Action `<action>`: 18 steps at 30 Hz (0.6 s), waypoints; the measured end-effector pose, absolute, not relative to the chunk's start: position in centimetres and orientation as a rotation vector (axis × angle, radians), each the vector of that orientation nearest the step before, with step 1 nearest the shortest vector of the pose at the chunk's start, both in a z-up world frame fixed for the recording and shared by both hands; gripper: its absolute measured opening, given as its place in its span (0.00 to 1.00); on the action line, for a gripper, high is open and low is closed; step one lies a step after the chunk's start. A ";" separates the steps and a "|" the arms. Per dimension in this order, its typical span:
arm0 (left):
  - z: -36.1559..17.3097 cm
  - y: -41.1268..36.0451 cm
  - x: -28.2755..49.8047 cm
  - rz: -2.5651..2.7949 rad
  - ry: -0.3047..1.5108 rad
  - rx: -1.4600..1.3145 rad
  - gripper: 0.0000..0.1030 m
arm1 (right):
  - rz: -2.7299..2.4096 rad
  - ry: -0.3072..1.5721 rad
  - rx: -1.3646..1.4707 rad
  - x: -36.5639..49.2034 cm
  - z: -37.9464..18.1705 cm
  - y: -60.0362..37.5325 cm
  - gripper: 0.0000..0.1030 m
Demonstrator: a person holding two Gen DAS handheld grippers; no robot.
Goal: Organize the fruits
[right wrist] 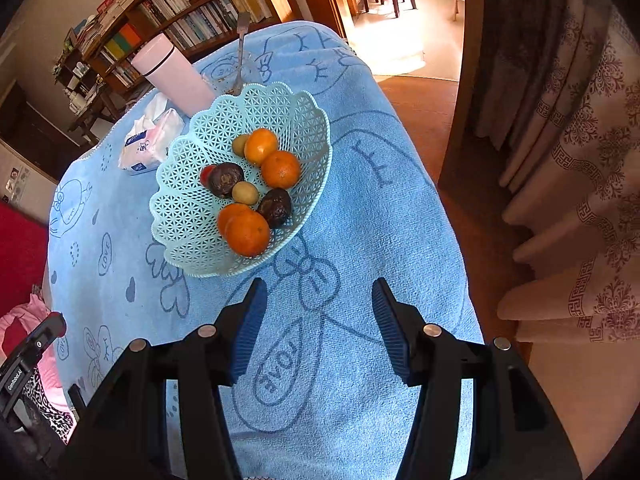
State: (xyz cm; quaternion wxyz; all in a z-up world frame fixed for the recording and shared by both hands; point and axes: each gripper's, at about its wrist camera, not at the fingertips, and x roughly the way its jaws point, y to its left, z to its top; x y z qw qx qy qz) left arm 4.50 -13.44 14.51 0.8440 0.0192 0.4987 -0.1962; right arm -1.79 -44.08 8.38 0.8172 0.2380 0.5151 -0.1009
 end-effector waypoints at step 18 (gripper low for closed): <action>16.3 -22.5 7.4 -0.572 0.978 0.125 0.29 | -0.232 1.109 0.529 -8.3 8.6 -46.3 0.56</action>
